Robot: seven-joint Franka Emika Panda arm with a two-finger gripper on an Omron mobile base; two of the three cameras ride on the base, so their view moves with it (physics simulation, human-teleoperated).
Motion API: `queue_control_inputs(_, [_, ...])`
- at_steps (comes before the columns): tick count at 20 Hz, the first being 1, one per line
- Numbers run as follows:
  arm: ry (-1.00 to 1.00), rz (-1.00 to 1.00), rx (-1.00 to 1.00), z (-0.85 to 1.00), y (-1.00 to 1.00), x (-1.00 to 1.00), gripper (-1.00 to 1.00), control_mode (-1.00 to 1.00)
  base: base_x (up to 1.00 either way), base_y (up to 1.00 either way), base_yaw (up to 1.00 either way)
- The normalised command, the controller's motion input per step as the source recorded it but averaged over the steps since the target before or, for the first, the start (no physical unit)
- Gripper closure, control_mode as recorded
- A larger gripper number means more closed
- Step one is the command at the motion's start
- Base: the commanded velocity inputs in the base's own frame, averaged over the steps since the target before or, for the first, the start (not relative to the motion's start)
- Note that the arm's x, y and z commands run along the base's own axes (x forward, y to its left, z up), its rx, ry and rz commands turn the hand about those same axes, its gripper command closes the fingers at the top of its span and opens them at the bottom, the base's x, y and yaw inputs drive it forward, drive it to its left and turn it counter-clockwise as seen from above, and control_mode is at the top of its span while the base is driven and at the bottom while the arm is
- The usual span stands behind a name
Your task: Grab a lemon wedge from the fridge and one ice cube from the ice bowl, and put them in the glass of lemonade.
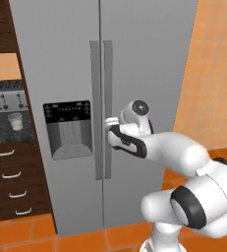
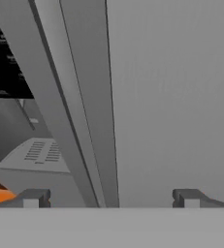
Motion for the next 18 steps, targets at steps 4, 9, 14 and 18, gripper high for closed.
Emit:
queue_control_inputs(4, [-0.02,0.0,0.0,-0.2,0.09,0.54,-1.0,-1.0,0.0,0.0,0.0])
queue_control_inputs(9, [-0.05,0.0,0.0,-0.32,0.01,0.58,-1.0,-1.0,0.0,0.0,0.0])
queue_control_inputs(14, [-0.08,0.0,0.0,-0.34,0.13,0.6,-1.0,-1.0,0.0,0.0,0.0])
queue_control_inputs(18, [-0.13,0.01,0.0,-0.24,0.23,0.51,-1.0,-1.0,0.0,0.0,0.0])
